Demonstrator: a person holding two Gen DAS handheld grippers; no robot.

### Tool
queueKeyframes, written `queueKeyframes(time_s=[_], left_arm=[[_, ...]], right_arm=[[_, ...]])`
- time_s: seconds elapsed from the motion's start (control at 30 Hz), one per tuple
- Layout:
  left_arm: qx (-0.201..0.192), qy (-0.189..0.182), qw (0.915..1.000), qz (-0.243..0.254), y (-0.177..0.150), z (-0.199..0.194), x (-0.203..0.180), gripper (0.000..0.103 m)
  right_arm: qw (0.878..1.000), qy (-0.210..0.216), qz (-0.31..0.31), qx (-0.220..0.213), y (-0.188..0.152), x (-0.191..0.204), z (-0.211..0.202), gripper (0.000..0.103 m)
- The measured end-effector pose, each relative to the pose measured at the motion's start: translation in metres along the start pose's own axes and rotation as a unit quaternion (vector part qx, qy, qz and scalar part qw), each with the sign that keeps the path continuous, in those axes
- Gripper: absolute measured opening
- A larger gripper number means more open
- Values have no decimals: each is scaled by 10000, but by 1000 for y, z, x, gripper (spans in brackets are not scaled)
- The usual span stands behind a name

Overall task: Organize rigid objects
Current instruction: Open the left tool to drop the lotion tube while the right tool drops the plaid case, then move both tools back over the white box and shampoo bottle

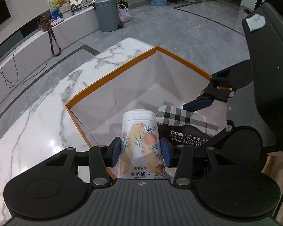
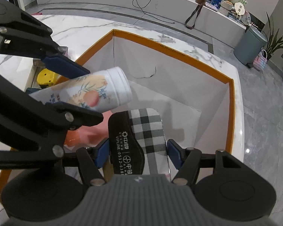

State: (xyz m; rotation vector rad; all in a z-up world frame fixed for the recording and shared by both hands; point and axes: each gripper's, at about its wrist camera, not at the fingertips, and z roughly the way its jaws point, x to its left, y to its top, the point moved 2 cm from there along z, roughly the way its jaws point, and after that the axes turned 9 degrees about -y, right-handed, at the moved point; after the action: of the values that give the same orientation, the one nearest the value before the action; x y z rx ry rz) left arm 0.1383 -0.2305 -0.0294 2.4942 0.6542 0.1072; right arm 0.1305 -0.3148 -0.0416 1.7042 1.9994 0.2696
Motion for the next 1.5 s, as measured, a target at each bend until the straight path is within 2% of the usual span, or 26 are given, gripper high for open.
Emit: queueKeyframes(time_s=[0.2, 0.33, 0.37, 0.4, 0.47, 0.7, 0.8, 0.87, 1.07, 1.2, 1.5], left_arm=[[108, 188, 9995, -219, -2, 14, 10, 50], [102, 159, 9993, -318, -1, 18, 17, 44], [111, 173, 9993, -327, 0, 19, 16, 42], [110, 185, 9993, -305, 0, 19, 16, 34], [205, 89, 9993, -308, 0, 20, 14, 29], [172, 5, 9991, -399, -7, 20, 16, 30], [168, 11, 9991, -401, -8, 19, 15, 30], [112, 13, 9991, -411, -9, 15, 15, 31], [-131, -125, 9981, -587, -8, -1, 17, 43], [-278, -68, 9981, -543, -7, -17, 17, 56], [-548, 128, 9967, -593, -24, -57, 22, 61]], right_arm=[[9999, -111, -128, -32, 4, 4, 12, 65], [9996, -92, -242, -125, 7, 7, 13, 65], [9995, -93, -264, -138, 7, 7, 13, 65], [9995, -89, -275, -148, 8, 8, 13, 65], [9996, -80, -249, -136, 7, 8, 13, 66], [9997, -48, -186, -128, 6, 9, 11, 67], [9996, -33, -245, -133, 4, 12, 10, 71], [9994, -91, -288, -150, 5, 13, 7, 74], [9993, -179, -253, -193, 7, 10, -2, 81], [9989, -255, -315, -241, 9, 13, -13, 85], [9964, -428, -379, -620, 20, 23, -47, 86]])
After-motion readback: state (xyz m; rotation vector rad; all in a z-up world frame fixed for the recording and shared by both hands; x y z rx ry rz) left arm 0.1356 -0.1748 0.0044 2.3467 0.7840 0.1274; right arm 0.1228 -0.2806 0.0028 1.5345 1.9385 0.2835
